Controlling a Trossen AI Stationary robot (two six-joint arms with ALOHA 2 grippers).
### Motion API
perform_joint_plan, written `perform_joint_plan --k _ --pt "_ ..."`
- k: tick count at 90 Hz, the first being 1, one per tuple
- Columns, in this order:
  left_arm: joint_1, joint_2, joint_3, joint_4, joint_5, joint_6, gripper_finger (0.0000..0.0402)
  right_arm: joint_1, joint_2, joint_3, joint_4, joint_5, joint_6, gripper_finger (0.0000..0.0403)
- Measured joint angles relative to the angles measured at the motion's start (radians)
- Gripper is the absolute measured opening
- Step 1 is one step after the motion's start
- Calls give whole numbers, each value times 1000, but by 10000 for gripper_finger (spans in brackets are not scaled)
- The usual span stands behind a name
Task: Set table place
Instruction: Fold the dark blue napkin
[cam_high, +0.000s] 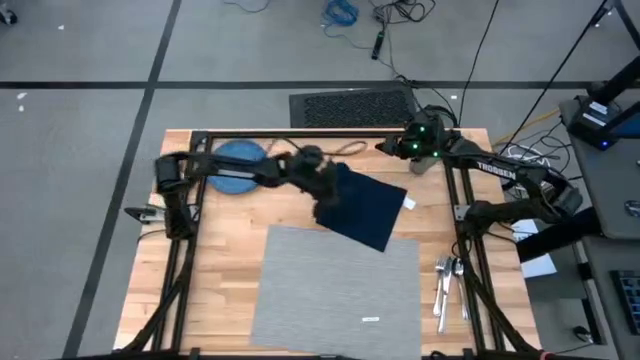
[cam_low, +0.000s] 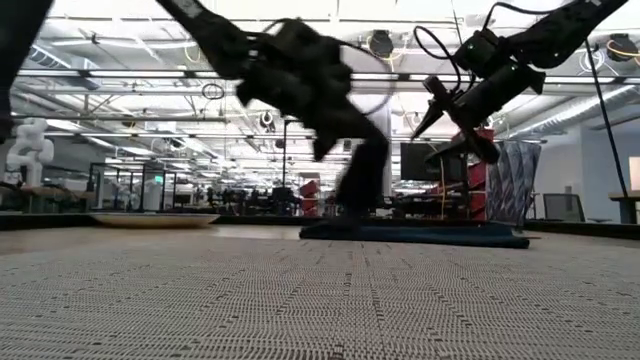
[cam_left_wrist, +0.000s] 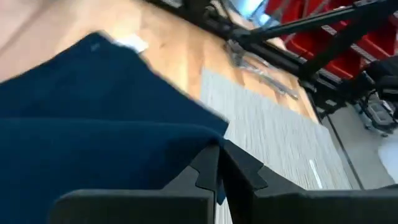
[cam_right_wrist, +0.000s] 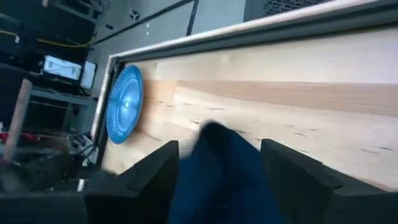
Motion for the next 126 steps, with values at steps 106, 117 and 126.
perform_joint_plan --k 106,117,126 --pt "-164 246 135 255 -163 -210 97 63 -32 0 11 -40 -17 215" --pt "-164 247 135 248 -164 -209 135 63 -32 0 11 -40 -17 215" --pt "-164 247 135 255 -164 -205 152 63 -32 0 11 -40 -21 215"
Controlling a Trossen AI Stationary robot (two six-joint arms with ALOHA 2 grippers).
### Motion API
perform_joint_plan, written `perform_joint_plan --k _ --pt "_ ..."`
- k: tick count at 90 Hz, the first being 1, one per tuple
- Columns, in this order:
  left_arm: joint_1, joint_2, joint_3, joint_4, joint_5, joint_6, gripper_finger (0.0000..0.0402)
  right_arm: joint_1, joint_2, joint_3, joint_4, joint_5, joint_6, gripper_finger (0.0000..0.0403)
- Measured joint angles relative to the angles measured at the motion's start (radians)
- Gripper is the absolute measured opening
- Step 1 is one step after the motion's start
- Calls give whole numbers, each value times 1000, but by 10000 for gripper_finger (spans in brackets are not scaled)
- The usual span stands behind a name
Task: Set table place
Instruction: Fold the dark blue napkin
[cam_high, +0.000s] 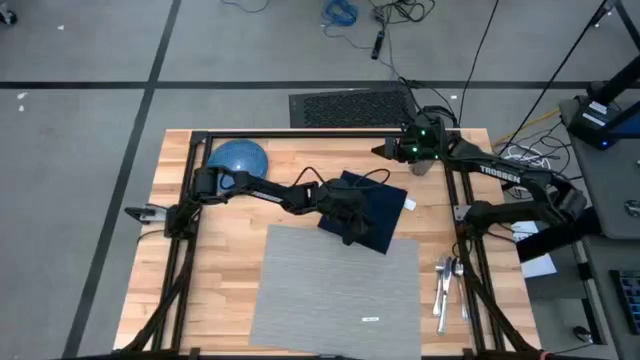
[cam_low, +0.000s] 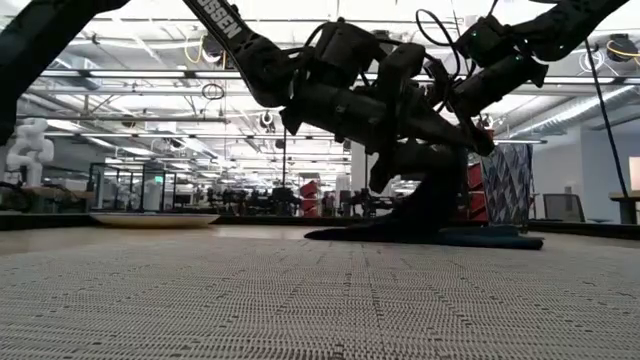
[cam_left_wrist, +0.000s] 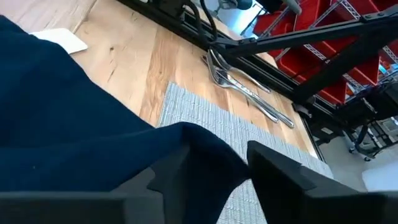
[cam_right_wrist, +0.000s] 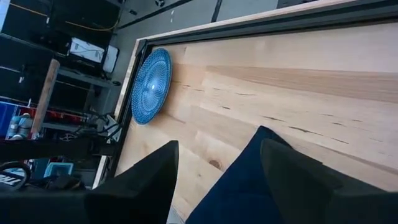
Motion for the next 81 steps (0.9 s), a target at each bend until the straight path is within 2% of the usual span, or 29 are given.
perform_joint_plan --k 14,60,70,81 --pt "-3 0 0 48 0 -4 158 0 0 0 0 0 -4 215" --pt "-12 1 0 44 -9 -5 158 0 0 0 4 0 -49 215" --pt "-10 -21 -1 -72 52 -23 148 26 -27 5 57 -21 -123 215" --pt "-10 -80 -1 -278 56 40 127 109 -64 102 -26 -29 -265 208"
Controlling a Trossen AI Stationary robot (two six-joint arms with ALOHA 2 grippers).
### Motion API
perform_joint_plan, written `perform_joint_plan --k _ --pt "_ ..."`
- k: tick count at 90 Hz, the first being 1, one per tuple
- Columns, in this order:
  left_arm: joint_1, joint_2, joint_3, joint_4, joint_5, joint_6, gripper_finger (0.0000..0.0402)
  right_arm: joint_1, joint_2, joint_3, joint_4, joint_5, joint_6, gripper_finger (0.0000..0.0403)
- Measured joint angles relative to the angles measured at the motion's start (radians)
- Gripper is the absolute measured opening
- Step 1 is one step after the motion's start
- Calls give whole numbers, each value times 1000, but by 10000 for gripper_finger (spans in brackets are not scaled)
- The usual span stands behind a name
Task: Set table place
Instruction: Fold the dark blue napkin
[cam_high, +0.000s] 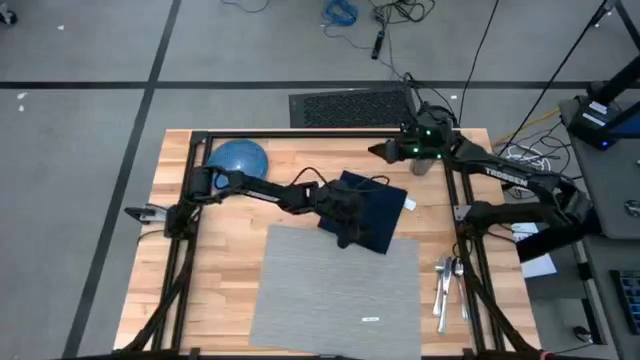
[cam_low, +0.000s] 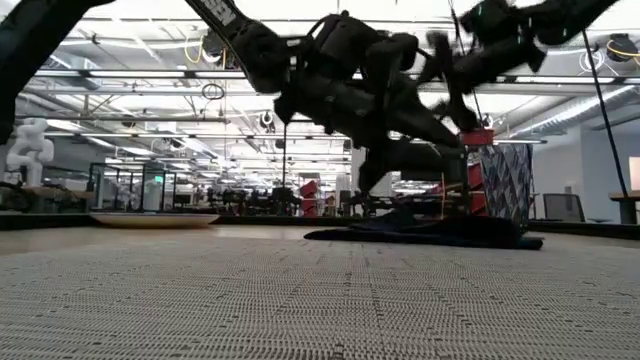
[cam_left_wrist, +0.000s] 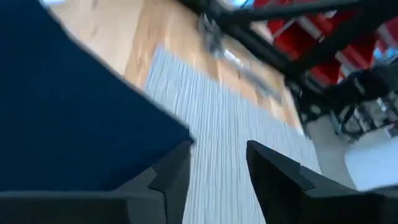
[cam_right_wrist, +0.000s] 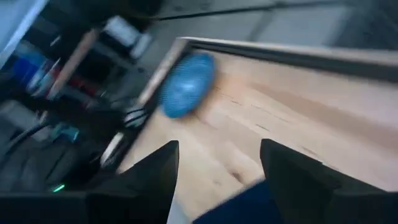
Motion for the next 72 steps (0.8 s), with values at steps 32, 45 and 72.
perform_joint_plan --k 32,45,72 --pt "34 -90 -3 -459 -242 230 27 443 -11 155 -873 462 6 46" --pt "34 -90 -19 -436 -241 246 2 551 -14 103 -873 502 130 11" --pt "72 -62 -52 -530 -359 330 0 612 -14 16 -676 528 268 0"
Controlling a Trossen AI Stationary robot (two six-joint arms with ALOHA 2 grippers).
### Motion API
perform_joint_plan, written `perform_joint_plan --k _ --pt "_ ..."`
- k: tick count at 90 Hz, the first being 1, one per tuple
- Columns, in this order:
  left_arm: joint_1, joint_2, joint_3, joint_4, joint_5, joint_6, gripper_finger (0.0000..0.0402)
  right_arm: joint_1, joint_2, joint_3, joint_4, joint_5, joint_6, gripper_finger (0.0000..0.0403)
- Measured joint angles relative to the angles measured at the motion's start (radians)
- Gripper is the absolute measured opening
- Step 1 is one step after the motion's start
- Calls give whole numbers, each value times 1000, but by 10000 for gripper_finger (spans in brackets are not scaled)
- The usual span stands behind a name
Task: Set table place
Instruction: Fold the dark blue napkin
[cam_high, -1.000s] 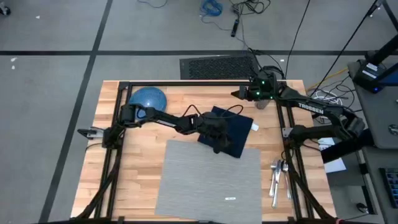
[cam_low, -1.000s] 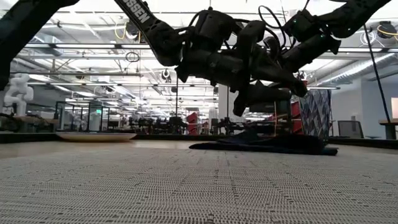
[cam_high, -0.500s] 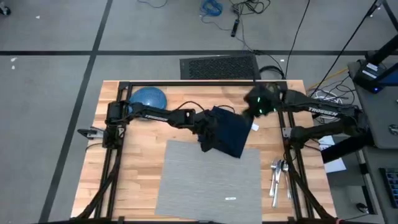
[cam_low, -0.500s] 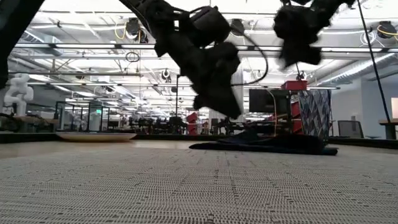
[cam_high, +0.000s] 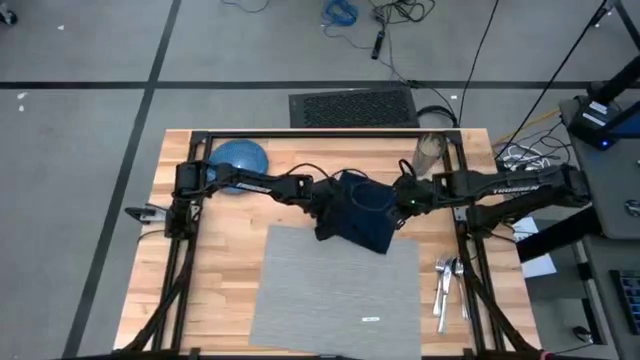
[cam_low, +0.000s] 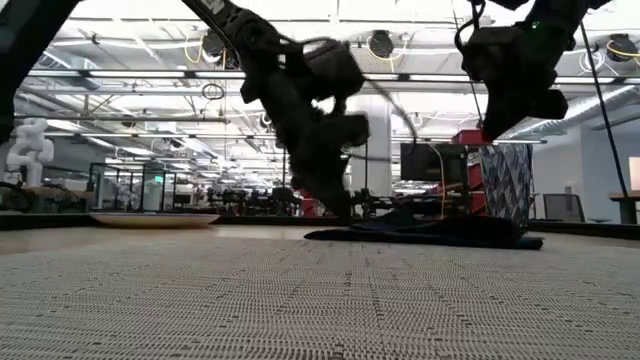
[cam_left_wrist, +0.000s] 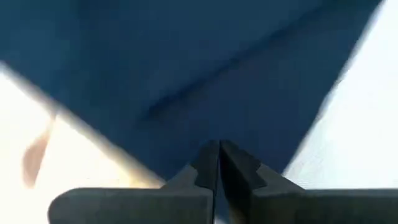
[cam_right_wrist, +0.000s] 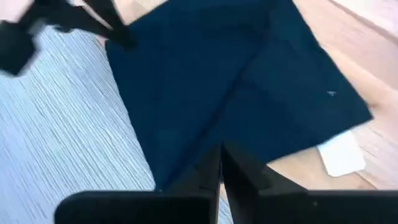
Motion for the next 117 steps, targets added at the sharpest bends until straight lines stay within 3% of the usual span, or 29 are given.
perform_joint_plan --k 24,35,45,59,71,87,103,117 --pt "93 -16 -35 -146 -16 126 0 -3 0 -3 11 4 8 0" --pt "144 -28 -37 -201 -68 221 0 -3 1 -3 16 9 23 0" --pt "208 -43 -40 -203 -142 299 0 -3 1 -3 36 9 26 0" --pt "300 -42 -31 -172 -147 369 0 -3 1 -3 78 9 29 0" --pt "351 -43 -25 -56 -139 331 0 -3 2 -3 116 24 29 0" --pt "335 -93 7 79 67 213 0 -16 3 -3 145 48 29 0" --pt "290 -88 10 80 19 176 0 -32 3 -3 145 55 28 0" --pt "309 -78 10 76 54 91 0 -37 4 -3 145 63 25 0"
